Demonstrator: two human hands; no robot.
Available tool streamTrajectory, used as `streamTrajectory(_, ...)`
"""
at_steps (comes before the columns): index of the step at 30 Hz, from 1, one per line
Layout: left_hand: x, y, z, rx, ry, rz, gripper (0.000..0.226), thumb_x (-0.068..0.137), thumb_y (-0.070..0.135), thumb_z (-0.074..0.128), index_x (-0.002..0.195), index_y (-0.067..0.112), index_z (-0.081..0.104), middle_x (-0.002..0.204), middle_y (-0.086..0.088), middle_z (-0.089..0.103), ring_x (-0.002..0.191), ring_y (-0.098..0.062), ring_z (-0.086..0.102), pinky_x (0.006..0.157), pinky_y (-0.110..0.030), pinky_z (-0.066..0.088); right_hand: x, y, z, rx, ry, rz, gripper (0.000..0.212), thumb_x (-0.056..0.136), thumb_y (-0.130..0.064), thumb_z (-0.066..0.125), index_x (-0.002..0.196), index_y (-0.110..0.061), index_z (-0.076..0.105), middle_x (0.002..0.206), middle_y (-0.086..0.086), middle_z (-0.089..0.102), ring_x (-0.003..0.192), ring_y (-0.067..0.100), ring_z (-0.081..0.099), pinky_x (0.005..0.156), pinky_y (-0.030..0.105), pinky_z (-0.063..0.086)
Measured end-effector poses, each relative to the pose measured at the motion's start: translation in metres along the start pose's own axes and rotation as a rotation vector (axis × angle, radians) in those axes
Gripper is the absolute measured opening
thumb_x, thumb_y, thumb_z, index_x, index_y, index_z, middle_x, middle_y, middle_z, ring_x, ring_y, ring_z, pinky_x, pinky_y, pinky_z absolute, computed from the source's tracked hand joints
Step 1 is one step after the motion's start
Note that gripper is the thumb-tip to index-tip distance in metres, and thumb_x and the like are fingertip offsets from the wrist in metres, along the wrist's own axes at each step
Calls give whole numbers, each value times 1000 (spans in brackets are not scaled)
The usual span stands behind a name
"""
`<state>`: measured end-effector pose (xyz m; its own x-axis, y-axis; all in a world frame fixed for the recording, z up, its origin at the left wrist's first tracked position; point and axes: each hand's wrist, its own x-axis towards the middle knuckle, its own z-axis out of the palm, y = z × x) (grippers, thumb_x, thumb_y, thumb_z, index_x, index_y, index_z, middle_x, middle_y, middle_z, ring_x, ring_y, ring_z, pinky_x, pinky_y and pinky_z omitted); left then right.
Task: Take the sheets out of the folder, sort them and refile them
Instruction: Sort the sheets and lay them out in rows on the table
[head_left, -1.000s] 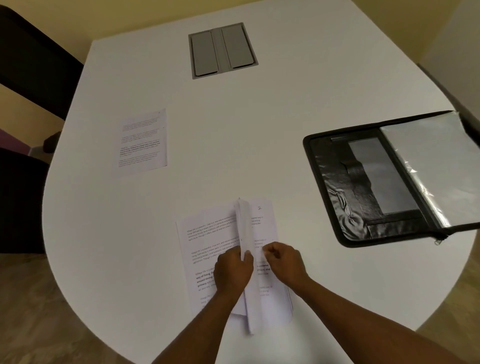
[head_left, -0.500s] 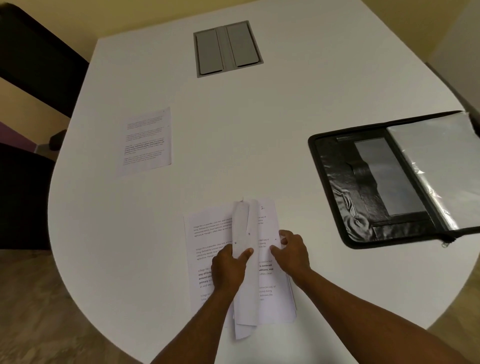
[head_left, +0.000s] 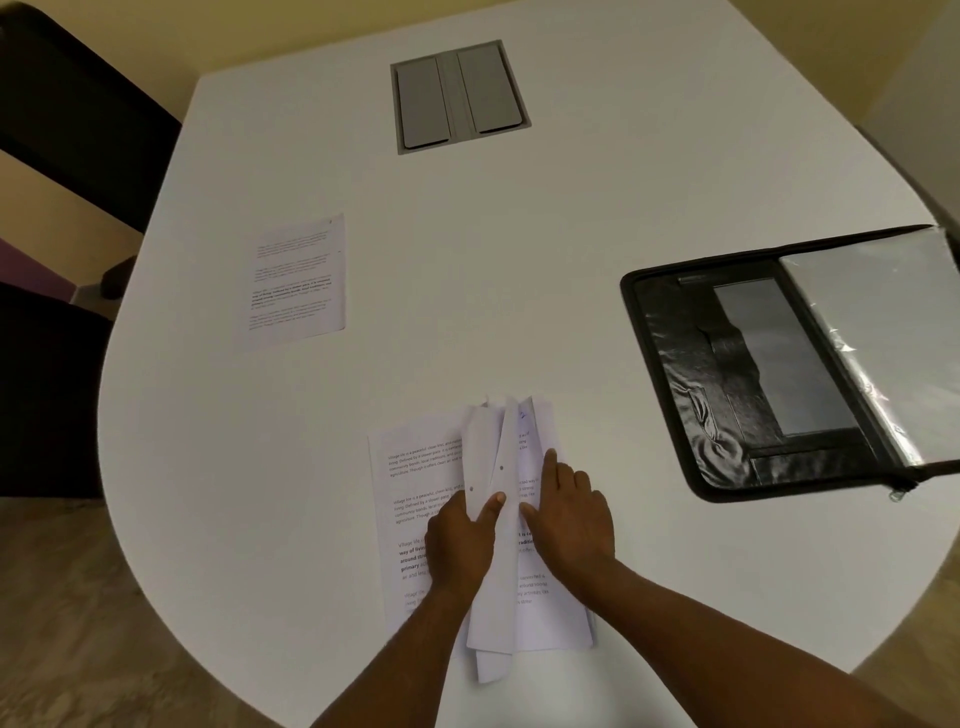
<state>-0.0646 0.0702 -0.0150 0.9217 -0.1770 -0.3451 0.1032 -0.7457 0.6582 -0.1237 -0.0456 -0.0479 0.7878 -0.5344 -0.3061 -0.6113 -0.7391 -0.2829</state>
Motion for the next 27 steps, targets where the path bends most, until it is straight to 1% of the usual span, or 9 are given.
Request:
streamTrajectory(5,-1,-1,1,15,5,1,50,88,46,62,123,10,61,121,-6,66,108,-23,64,81,-23,46,-8,3,17,-21,34,-13,80,98,-54,39,156,-14,1,152,7,35,126,22,47,104,37,41)
streamTrajectory(8,0,-2,1,42,13,9,51,88,47,61,123,10,61,121,-6,66,107,-23,65,83,-24,48,-8,3,17,-30,-17,-7,78,99,-54,35,156,-15,-1,158,8,24,137,24,37,112,38,32)
streamTrajectory(10,-1,-2,2,61,16,43,50,89,47,60,123,11,61,120,-5,67,106,-21,65,81,-22,47,-7,3,12,-11,-37,9,74,99,-54,35,155,-17,5,160,7,17,143,25,28,116,39,25)
streamTrajectory(12,-3,0,2,87,8,106,46,90,45,58,123,12,62,119,-3,67,105,-20,66,80,-21,48,-6,4,7,72,16,7,63,99,-50,41,150,-16,26,158,6,23,141,24,30,115,37,26)
streamTrajectory(15,-7,-3,7,224,-35,210,42,92,49,53,120,19,63,118,2,68,101,-16,67,79,-22,52,-3,6,-2,323,131,60,34,95,-39,56,118,-14,55,127,6,52,113,21,53,93,28,46)
streamTrajectory(16,-8,-4,11,288,-53,240,43,93,50,51,121,20,61,118,4,67,102,-15,66,80,-23,52,0,7,-5,421,139,103,22,94,-34,59,105,-15,56,111,4,55,101,19,57,81,22,48)
streamTrajectory(18,-10,-6,18,408,-103,254,50,94,53,44,132,21,52,128,3,61,112,-15,60,88,-28,53,5,9,-9,542,107,188,16,93,-29,63,89,-17,53,90,-1,55,84,17,61,64,13,41)
streamTrajectory(23,-15,-3,28,558,-217,162,62,99,52,29,151,20,24,159,-2,23,144,-26,26,111,-42,38,13,15,-10,619,49,310,20,92,-26,66,76,-16,61,74,-3,61,70,16,63,67,23,49)
streamTrajectory(27,-14,1,31,680,-288,127,60,102,45,24,154,18,11,162,-7,4,147,-35,8,112,-50,33,14,28,-22,694,75,369,20,91,-23,67,73,-15,65,75,2,68,63,11,59,58,20,43)
